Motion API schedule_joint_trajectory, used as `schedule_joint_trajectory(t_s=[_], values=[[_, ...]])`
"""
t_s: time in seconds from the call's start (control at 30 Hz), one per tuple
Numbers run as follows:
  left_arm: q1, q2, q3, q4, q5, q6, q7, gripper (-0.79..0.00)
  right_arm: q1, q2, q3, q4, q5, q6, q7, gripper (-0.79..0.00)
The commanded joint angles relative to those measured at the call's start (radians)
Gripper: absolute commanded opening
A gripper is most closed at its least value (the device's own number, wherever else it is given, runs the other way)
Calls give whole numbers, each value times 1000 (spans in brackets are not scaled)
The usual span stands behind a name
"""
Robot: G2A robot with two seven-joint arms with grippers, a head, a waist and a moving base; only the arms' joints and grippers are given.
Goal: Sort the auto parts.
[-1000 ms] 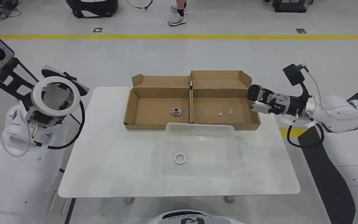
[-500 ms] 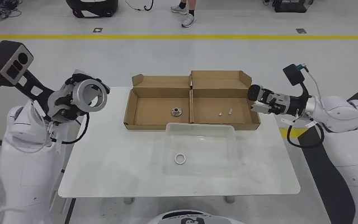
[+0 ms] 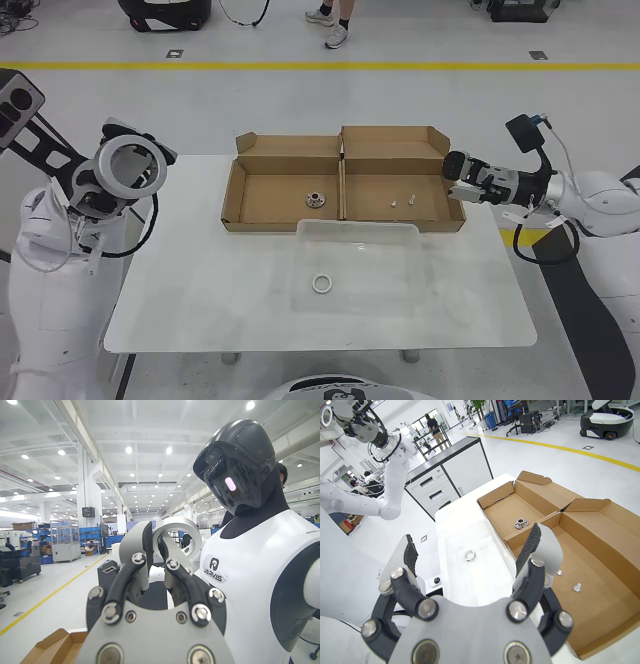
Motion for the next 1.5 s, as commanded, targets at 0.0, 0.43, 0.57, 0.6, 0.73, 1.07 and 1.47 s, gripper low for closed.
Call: schedule_joint_trajectory(t_s=[0.0,0.43,0.57,0.6,0.73,1.07,1.47], values=[[0,0,0,0,0,0,0,-785,0,0,0,0,0,0,0,0],[0,0,0,0,0,0,0,-785,0,0,0,0,0,0,0,0],[2,0,0,0,1,6,6,-785,0,0,0,0,0,0,0,0],[5,-1,4,-9,8,28,21,-785,0,0,0,0,0,0,0,0],[-14,-4,22,0,132,81,25,-785,0,0,0,0,0,0,0,0],[-97,-13,98,72,405,189,60,-785,0,0,0,0,0,0,0,0],[-387,-32,310,241,818,288,-10,-785,0,0,0,0,0,0,0,0]])
